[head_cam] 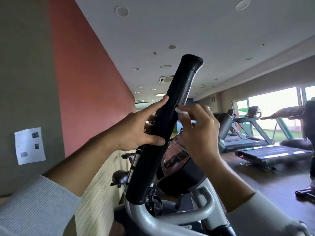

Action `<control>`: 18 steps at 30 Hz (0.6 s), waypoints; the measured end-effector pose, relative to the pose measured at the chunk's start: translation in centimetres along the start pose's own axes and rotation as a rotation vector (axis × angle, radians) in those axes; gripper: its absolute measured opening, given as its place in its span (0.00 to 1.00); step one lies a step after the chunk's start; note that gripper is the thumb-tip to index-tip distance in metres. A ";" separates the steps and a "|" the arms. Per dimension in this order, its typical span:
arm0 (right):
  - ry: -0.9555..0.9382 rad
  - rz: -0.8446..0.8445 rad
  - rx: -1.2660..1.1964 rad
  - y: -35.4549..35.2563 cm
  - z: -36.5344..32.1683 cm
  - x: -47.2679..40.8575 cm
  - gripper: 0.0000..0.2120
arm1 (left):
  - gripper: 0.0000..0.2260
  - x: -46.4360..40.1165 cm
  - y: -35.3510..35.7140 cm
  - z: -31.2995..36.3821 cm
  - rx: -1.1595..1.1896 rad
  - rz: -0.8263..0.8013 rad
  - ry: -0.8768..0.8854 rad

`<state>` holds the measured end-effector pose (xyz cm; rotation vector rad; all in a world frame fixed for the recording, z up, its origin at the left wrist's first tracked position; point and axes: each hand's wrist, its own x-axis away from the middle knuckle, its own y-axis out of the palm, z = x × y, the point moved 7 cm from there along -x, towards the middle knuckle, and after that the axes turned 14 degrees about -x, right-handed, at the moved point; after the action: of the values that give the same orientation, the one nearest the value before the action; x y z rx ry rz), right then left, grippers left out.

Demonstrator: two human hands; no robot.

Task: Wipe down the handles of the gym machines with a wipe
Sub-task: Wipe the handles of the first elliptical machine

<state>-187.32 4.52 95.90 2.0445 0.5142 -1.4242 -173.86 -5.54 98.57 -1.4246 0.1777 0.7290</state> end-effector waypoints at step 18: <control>0.023 0.042 -0.004 0.3 -1.6 0.9 0.08 | 0.44 1.2 0.7 0.0 0.012 0.078 -0.004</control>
<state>-185.65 5.32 95.58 2.0586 0.4797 -1.3760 -173.33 -5.13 97.41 -1.4108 0.2356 0.7937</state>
